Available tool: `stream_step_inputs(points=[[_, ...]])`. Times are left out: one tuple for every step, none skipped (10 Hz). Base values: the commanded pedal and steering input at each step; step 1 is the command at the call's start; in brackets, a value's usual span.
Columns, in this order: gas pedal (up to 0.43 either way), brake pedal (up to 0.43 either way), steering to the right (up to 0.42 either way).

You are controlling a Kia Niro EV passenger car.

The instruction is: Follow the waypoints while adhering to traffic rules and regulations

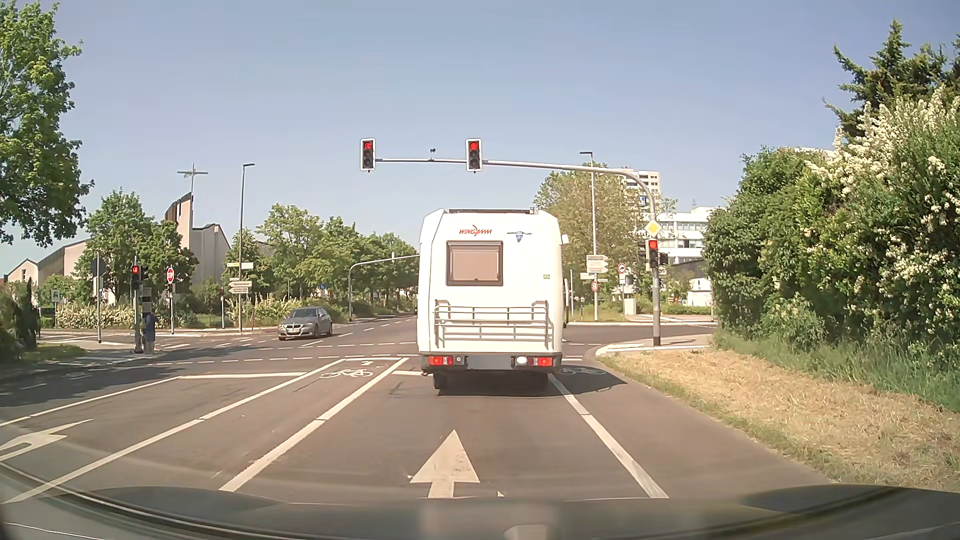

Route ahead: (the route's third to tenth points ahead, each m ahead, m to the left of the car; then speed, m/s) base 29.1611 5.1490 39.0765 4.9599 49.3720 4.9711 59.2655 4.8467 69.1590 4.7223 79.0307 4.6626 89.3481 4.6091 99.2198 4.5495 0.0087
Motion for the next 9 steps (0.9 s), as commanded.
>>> stream_step_inputs(points=[[0.0, 0.293, 0.005], [0.0, 0.293, 0.005], [0.0, 0.293, 0.005], [0.0, 0.299, 0.005], [0.0, 0.293, 0.005], [0.0, 0.293, 0.005], [0.0, 0.293, 0.005], [0.0, 0.293, 0.005], [0.0, 0.293, 0.005]])
